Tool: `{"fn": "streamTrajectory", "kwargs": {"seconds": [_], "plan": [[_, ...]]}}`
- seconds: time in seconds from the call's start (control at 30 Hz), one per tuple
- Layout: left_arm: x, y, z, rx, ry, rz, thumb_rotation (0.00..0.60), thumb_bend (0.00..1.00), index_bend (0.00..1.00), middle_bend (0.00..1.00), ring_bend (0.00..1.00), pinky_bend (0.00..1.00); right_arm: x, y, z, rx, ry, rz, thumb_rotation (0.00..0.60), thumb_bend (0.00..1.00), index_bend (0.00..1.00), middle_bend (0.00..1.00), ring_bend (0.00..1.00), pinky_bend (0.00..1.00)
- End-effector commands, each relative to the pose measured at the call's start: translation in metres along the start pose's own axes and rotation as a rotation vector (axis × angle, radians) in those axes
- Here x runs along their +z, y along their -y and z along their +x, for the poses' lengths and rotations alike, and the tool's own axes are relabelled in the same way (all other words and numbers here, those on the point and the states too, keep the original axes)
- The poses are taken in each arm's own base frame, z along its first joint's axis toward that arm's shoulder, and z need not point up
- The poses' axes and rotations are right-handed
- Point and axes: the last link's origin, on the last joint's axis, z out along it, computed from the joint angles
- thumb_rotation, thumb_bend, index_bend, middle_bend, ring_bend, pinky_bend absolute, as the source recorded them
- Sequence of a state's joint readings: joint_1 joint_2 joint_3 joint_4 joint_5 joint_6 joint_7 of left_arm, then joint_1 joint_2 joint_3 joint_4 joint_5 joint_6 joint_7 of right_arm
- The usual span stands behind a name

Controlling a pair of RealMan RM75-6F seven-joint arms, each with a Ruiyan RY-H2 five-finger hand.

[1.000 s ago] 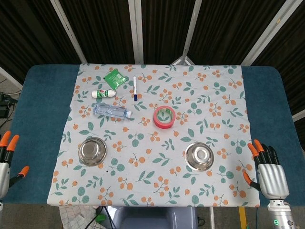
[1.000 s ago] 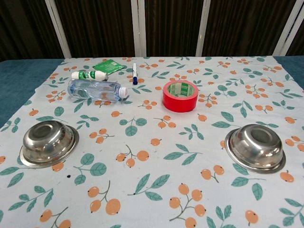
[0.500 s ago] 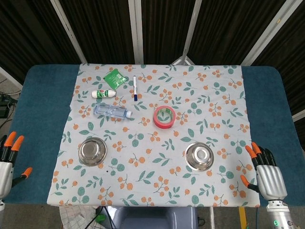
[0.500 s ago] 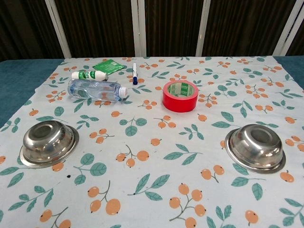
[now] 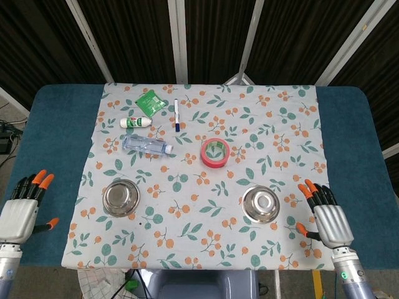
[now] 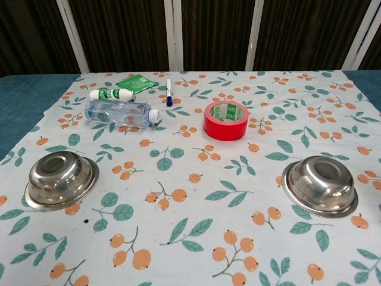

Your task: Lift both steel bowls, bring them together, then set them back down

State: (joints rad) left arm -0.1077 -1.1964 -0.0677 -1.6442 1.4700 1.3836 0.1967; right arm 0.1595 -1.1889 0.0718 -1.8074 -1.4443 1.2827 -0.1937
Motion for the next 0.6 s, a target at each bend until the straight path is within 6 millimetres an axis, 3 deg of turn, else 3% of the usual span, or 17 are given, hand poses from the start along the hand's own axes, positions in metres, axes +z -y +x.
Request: {"fn": "streamTrajectory", "kwargs": {"seconds": [0.03,0.27,0.6], "plan": [[0.026,-0.017,0.000,-0.019,0.064,-0.034,0.600,0.03,0.06,0.00,0.00,0.04,0.015,0.015,0.004,-0.002,0.034,0.018,0.600,0.19,0.10,0.00,0.03,0.00],[0.046,-0.046,-0.008,0.005,0.139,-0.108,0.600,0.01,0.04,0.00,0.00,0.04,0.024,0.028,0.004,-0.038,0.131,0.004,0.600,0.15,0.07,0.00,0.03,0.00],[0.057,-0.082,-0.030,0.049,0.229,-0.160,0.600,0.00,0.04,0.00,0.00,0.04,0.030,0.042,-0.010,-0.064,0.226,0.004,0.600,0.15,0.07,0.00,0.02,0.00]]}}
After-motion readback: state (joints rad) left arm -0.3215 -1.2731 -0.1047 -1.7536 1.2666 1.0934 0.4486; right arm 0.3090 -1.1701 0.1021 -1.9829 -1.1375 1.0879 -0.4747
